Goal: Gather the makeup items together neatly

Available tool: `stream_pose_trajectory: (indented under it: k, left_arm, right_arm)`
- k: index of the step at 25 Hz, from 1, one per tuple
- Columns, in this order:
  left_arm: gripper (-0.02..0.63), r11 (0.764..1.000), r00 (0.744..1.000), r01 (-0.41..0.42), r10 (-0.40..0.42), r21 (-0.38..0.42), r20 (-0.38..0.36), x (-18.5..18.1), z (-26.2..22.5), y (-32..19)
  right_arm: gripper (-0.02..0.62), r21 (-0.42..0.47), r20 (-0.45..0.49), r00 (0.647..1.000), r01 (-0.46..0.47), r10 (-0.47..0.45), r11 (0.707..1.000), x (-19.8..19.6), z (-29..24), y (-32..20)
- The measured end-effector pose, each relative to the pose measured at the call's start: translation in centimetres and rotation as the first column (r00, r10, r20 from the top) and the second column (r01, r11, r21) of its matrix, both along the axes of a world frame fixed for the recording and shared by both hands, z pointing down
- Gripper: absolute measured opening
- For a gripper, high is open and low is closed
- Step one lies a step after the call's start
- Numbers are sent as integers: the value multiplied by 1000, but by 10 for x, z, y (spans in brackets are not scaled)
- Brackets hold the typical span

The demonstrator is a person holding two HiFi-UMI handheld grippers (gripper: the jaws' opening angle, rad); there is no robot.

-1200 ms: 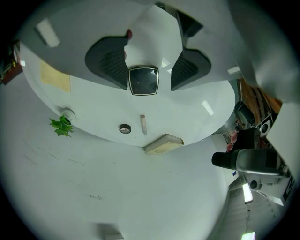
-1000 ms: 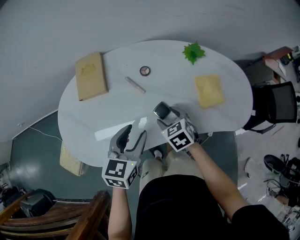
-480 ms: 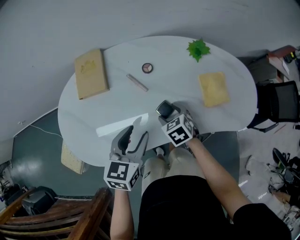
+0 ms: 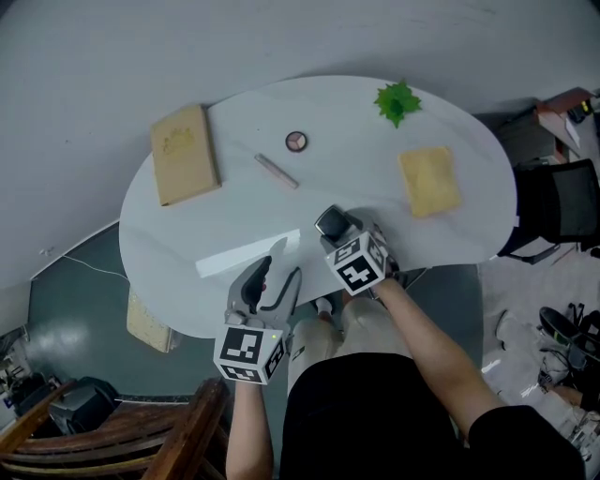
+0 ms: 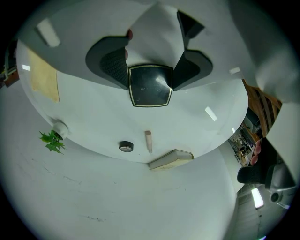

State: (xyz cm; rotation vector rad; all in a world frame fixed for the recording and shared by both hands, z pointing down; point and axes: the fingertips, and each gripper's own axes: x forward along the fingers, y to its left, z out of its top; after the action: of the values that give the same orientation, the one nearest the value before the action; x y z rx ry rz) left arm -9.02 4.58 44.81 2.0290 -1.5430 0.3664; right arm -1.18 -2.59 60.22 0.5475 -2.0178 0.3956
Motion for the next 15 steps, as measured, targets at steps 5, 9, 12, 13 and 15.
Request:
stream_pose_trajectory:
  k: [5,9,12,13,15]
  left_arm:
    - [212,1000,1000,-4,4,-2,3,0,0,0]
    - [212,1000,1000,-5,5,-1,7,0,0,-1]
    - [212,1000,1000,1,-1,-1,8,0,-2,-2]
    - [212,1000,1000,2,-2,-1,9,0,-2,-2]
    - [212,1000,1000,3,-3,0,11,0,-3,-2]
  right_arm:
    - [302,1,13,1000,-7,7,1000,0,0,-1]
    - [301,-16,17,999,-30,30,999,2,-1,-3]
    - [301,-20,25,998,-60,61,998,4,-3,-8]
    - [299,-20,27,997,-71,72,997,5,-5,-11]
    - [301,-16,28,995,-95,96,995,7,-6,-17]
